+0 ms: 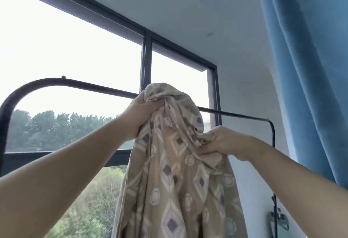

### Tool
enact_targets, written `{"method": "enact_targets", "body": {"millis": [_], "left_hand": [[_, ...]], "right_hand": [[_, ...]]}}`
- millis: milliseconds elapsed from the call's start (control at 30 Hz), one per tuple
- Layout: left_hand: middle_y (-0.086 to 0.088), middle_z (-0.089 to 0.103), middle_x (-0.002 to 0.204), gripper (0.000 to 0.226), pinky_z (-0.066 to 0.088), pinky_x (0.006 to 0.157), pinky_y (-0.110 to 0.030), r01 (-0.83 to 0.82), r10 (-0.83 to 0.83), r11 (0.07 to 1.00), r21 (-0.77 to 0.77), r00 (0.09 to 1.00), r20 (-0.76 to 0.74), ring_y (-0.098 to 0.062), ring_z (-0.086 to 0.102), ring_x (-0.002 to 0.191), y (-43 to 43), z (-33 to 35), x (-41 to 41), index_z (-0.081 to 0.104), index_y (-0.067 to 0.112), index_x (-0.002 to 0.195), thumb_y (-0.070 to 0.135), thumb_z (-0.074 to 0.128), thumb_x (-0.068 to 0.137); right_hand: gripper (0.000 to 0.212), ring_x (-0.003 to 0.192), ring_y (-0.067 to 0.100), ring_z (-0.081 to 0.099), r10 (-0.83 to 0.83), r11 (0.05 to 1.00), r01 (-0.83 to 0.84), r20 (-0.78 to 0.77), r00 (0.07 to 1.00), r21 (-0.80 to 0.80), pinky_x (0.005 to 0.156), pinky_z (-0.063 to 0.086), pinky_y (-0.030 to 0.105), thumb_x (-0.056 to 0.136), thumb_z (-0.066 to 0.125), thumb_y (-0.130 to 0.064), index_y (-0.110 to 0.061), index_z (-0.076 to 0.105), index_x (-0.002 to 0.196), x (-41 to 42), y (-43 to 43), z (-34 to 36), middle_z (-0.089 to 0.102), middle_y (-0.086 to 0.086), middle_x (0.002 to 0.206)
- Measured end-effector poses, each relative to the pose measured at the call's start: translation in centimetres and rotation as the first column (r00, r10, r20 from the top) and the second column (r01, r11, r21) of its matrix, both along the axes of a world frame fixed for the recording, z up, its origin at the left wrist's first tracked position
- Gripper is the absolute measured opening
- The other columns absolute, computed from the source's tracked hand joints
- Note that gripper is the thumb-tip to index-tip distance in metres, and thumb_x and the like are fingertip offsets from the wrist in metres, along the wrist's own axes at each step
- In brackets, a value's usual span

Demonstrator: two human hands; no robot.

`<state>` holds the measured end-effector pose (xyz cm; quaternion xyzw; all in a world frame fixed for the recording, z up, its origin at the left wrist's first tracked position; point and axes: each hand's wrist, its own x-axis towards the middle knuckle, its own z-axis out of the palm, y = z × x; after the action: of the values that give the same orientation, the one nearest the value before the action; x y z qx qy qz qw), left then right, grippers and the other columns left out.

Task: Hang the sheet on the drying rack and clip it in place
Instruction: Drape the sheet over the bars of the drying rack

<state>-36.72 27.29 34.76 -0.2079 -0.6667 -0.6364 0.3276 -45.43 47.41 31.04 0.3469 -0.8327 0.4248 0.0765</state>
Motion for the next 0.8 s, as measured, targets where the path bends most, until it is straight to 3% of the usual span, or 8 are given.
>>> {"method": "enact_targets", "body": {"millis": [100,200,333,467,567,667,733,800], "left_hand": [[-0.006,0.073,0.075,0.026,0.058,0.055,-0.031,0.014,-0.01,0.999,-0.032,0.994,0.111,-0.021,0.07,0.063,-1.6,-0.1,0.9,0.059,0.022,0.106,0.012,0.066,0.084],[-0.012,0.072,0.086,0.049,0.059,0.066,-0.033,0.114,-0.084,0.99,-0.088,0.954,0.289,-0.026,0.069,0.071,-2.4,-0.6,1.3,0.06,0.008,0.112,0.026,0.072,0.068],[-0.018,0.065,0.105,0.048,0.055,0.079,-0.04,0.25,-0.247,0.968,0.027,0.925,0.288,-0.029,0.063,0.09,-0.6,-0.3,0.6,0.05,0.009,0.116,0.036,0.067,0.081],[-0.006,0.054,0.063,0.015,0.05,0.042,-0.02,0.097,-0.089,0.995,-0.027,0.971,0.224,-0.012,0.057,0.05,1.8,0.2,0.3,0.049,0.008,0.079,0.002,0.047,0.092],[-0.007,0.054,0.064,0.016,0.051,0.045,-0.023,0.21,-0.223,0.971,0.111,0.967,0.125,-0.015,0.057,0.048,2.4,1.3,0.5,0.053,0.01,0.082,-0.006,0.053,0.083],[-0.012,0.054,0.068,0.026,0.052,0.048,-0.026,0.081,-0.092,0.994,0.075,0.982,0.166,-0.02,0.056,0.053,2.5,2.1,0.6,0.058,0.007,0.097,-0.008,0.042,0.084],[-0.014,0.054,0.071,0.035,0.051,0.05,-0.026,0.047,-0.048,0.999,0.013,0.983,0.175,-0.021,0.056,0.053,2.6,2.3,0.7,0.062,0.004,0.105,-0.006,0.038,0.082],[-0.014,0.057,0.074,0.035,0.051,0.053,-0.026,0.018,-0.007,0.998,-0.065,0.985,0.174,-0.022,0.057,0.056,2.7,2.5,1.0,0.064,0.003,0.103,-0.005,0.036,0.082]], "right_hand": [[0.016,0.074,0.023,0.055,-0.307,0.895,0.169,-0.295,0.905,-0.412,0.06,0.038,0.029,0.079,0.072,-0.017,-0.008,0.059,0.074,-0.5,-0.2,1.6,0.06,0.006,0.074],[0.016,0.076,0.024,0.05,-0.462,0.706,0.154,-0.284,0.84,-0.691,0.06,0.035,0.032,0.086,0.059,-0.017,-0.014,0.05,0.074,0.3,-0.8,3.0,0.054,0.003,0.076],[0.022,0.072,0.016,0.053,-0.133,0.753,-0.13,-0.343,0.93,-0.645,0.064,0.043,0.029,0.085,0.061,-0.008,-0.02,0.049,0.071,2.8,-2.7,3.3,0.055,-0.002,0.075],[0.016,0.064,0.004,0.057,0.156,0.835,-0.301,-0.327,0.932,-0.461,0.057,0.048,0.015,0.083,0.067,-0.005,-0.017,0.056,0.08,4.5,-3.5,2.6,0.059,-0.003,0.075],[0.021,0.071,0.016,0.064,0.346,0.813,-0.372,-0.144,0.927,-0.448,0.061,0.053,0.025,0.079,0.069,-0.002,-0.018,0.059,0.089,4.9,-3.0,2.5,0.066,0.002,0.079],[0.034,0.067,0.019,0.059,0.54,0.68,-0.428,0.011,0.842,-0.596,0.058,0.045,0.028,0.065,0.066,-0.005,-0.023,0.055,0.093,4.6,-2.2,3.0,0.063,0.002,0.074],[0.03,0.082,0.02,0.053,0.57,0.535,-0.345,0.027,0.821,-0.772,0.068,0.043,0.033,0.062,0.058,-0.017,-0.024,0.053,0.09,3.8,-1.9,3.5,0.055,0.0,0.087],[0.027,0.106,0.024,0.05,0.404,0.618,-0.241,0.04,0.914,-0.748,0.09,0.041,0.041,0.072,0.058,-0.019,-0.026,0.052,0.097,3.1,-1.7,3.6,0.052,-0.002,0.104]]}}
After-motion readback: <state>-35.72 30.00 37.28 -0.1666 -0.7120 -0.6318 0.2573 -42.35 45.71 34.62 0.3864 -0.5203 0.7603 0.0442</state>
